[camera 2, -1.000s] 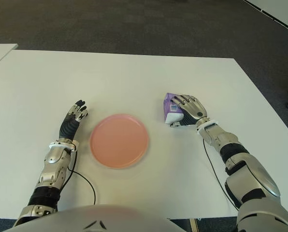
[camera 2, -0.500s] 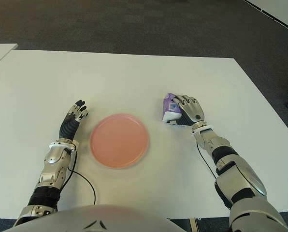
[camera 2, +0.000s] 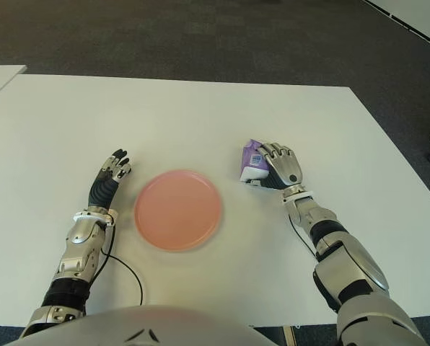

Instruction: Put the tissue paper into the plate.

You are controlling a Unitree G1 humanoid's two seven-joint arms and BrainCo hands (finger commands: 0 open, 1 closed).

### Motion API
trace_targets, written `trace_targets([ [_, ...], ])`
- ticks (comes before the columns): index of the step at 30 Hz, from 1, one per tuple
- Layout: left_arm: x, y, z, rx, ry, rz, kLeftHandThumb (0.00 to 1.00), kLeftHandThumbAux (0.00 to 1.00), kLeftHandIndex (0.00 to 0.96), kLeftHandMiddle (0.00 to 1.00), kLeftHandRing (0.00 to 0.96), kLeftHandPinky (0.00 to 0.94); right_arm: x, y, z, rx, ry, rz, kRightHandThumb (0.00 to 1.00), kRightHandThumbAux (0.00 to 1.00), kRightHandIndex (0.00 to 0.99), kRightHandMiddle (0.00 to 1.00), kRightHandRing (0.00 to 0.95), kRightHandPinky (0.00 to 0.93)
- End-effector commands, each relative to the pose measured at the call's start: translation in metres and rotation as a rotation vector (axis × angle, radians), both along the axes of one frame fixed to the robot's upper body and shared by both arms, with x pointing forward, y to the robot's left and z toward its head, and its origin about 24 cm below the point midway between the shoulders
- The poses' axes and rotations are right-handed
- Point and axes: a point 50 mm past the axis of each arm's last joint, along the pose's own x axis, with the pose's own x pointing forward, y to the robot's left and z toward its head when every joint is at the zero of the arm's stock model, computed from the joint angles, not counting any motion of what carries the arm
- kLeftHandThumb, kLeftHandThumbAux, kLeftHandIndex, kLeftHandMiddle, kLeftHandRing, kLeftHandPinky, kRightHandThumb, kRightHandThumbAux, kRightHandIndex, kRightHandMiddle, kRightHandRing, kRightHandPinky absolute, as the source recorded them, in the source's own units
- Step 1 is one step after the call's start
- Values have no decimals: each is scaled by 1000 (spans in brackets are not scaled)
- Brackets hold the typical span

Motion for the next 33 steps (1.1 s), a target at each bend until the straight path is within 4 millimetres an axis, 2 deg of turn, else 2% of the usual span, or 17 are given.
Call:
trace_targets([
  [1,-6,0,-10,-4,59,4,0,506,0,0,0,0,-37,21,-49,-23,216,92,858,674,408,545,868,851],
  [18,-2,0,-11,-10,59,17,0,503,0,0,0,0,-20,29,-13,27,-12,163,857,674,406,541,872,843],
  [28,0,-1,-11,-22,58,17,0,513,0,0,0,0,-5,34,30,62,-184,221,857,675,403,542,861,839],
  [30,1,-1,-11,-21,57,16,0,514,0,0,0,0,2,35,42,60,-220,228,856,676,402,542,859,840],
  [33,1,-1,-11,-21,56,16,0,515,0,0,0,0,16,38,74,50,-326,232,856,676,402,542,857,840],
])
